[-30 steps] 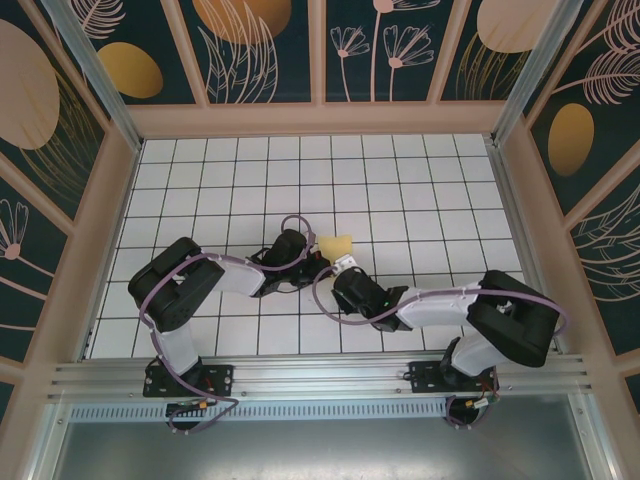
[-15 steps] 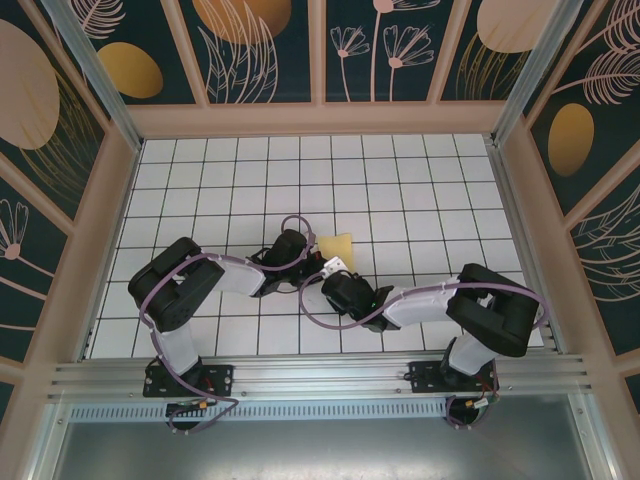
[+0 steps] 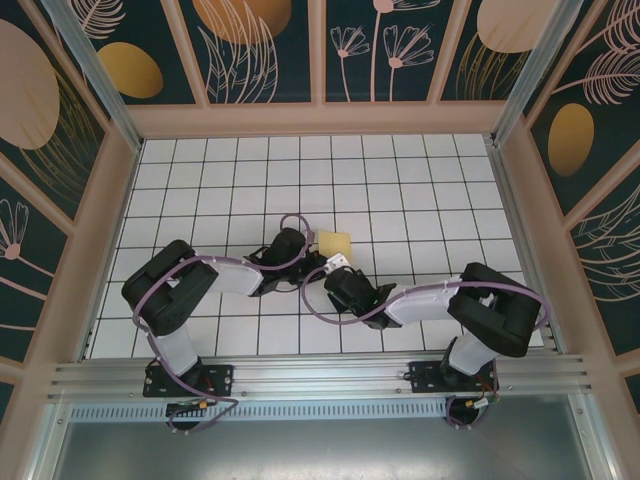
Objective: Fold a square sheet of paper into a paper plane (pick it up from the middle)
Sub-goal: Fold the wing for the fifth time at the center of the table.
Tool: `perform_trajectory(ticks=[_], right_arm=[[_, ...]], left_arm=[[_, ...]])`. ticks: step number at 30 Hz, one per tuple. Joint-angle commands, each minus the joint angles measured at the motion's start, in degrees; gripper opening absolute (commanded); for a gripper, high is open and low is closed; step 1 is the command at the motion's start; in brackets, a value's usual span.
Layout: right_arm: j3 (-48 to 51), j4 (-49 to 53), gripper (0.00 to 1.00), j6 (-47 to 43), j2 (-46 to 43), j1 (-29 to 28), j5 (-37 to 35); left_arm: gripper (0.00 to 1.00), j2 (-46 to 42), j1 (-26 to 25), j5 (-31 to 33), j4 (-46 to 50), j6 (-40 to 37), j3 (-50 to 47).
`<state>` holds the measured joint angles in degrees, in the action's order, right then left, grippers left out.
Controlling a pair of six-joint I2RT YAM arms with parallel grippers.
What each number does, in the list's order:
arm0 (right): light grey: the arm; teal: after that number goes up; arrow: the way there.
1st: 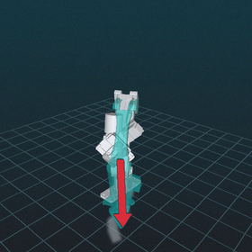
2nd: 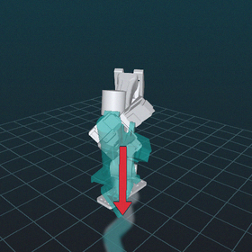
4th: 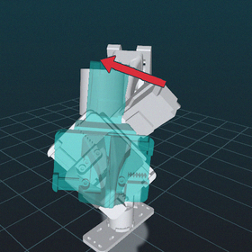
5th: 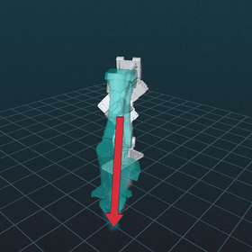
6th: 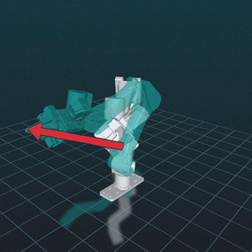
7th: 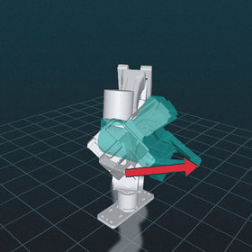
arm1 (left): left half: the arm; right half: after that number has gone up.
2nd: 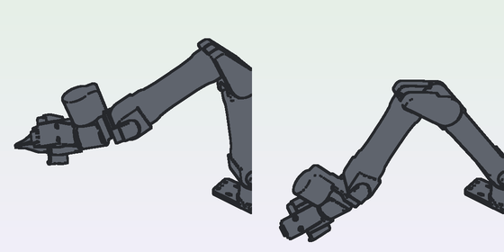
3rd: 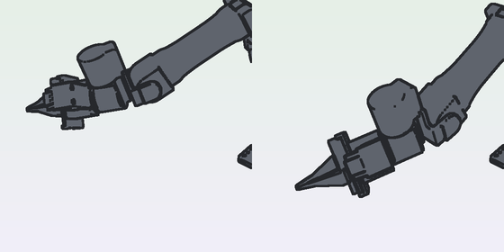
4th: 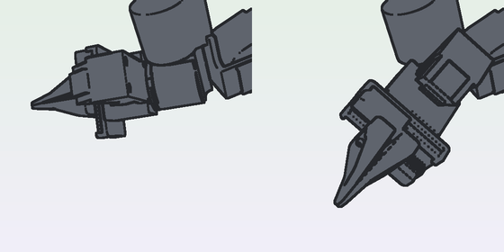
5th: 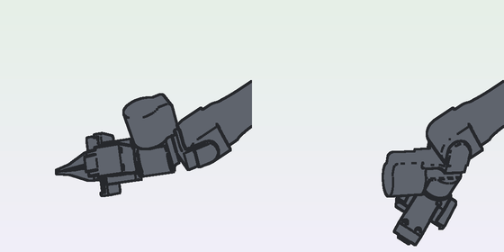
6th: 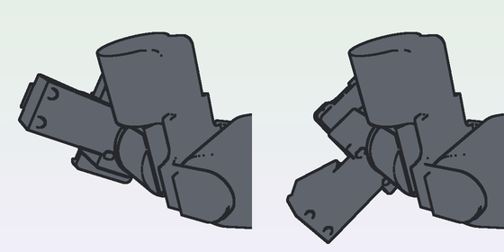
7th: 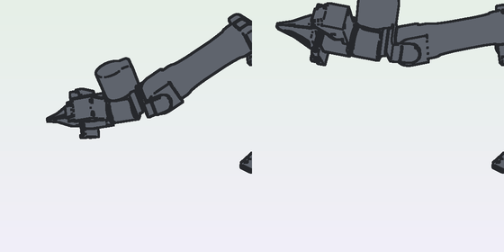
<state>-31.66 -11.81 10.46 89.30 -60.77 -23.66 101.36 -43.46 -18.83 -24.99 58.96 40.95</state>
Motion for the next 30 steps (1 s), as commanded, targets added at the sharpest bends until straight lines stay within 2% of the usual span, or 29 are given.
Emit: perform_trajectory(ticks=[1,4,7,10,14,21,30], right_arm=[[1.85,-2.32,0.0,2.29,-2.93,1.62,4.89],[3.89,-5.28,0.0,3.11,-5.02,3.42,9.43],[5.74,-7.84,0.0,4.16,-7.46,5.23,14.21],[8.08,-11.04,0.0,5.21,-9.91,7.49,19.26],[10.91,-15.33,0.0,6.51,-12.27,9.76,24.35],[11.85,-16.04,0.0,6.18,-12.79,10.4,25.25],[12.06,-15.7,0.0,4.46,-12.58,10.32,24.5]], left_arm=[[0.2,-2.58,-0.08,0.93,1.44,-1.3,0.76],[0.3,-4.93,-0.09,2.48,1.96,-1.35,0.15],[0.35,-7.19,-0.01,4.02,2.07,-1.48,-0.84],[0.46,-9.19,-0.04,5.68,2.34,-1.74,-1.63],[0.5,-10.09,-0.03,5.38,1.3,-2.25,-2.38],[0.57,-6.6,-0.04,3.45,-1.47,-0.7,-2.39],[0.56,-0.83,-0.03,2.83,0.54,-0.42,1.18]])
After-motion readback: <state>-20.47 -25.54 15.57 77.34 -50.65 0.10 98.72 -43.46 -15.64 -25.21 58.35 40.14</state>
